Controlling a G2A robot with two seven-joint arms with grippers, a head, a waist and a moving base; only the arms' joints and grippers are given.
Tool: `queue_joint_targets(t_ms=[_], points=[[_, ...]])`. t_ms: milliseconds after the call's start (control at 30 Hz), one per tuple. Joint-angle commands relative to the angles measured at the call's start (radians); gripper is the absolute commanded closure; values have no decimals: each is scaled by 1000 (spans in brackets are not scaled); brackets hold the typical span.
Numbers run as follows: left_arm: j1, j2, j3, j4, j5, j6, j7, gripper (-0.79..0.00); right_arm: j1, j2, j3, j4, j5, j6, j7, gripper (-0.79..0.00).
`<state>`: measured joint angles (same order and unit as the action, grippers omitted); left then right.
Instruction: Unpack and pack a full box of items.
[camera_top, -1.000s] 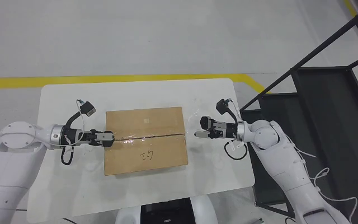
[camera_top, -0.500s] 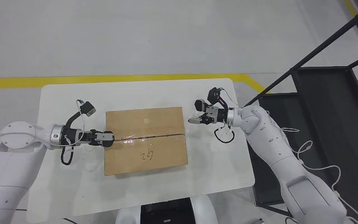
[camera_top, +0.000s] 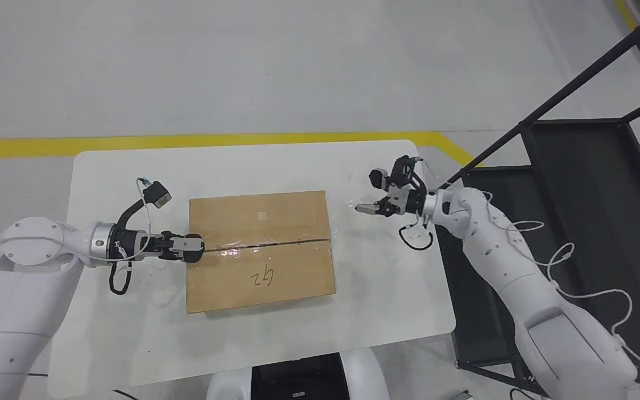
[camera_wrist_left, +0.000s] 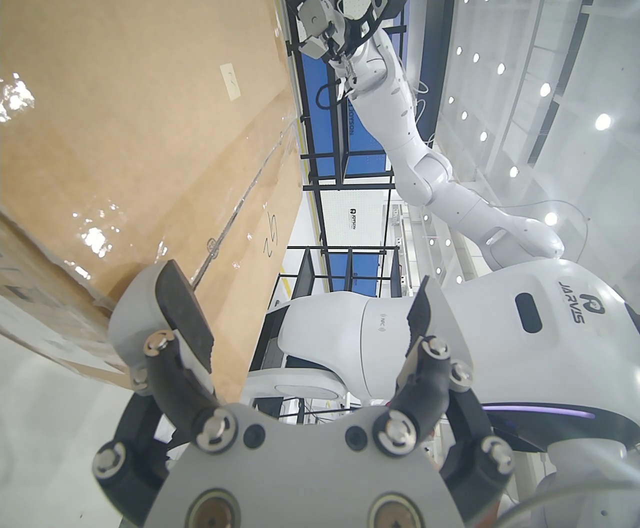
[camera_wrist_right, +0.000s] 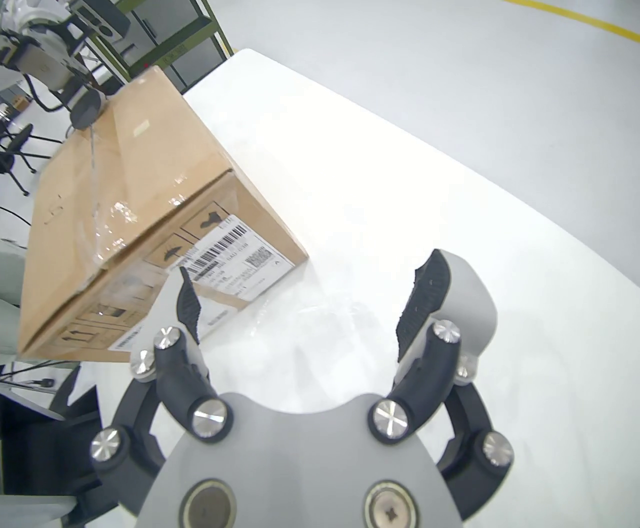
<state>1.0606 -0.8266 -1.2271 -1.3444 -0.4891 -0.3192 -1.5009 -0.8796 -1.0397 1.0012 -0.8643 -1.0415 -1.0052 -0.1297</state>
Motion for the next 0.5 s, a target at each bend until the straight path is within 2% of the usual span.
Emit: queue_joint_targets(t_ms=[0,133,467], points=[[0,0,0,0,0,0,0,-785,12,-6,-13,36,-94,40,-86,-785],[0,0,0,0,0,0,0,-785,32,-27,-56,105,-191,121,-224,-785],[0,0,0,0,0,0,0,-785,32,-27,-56,105,-191,121,-224,-785]])
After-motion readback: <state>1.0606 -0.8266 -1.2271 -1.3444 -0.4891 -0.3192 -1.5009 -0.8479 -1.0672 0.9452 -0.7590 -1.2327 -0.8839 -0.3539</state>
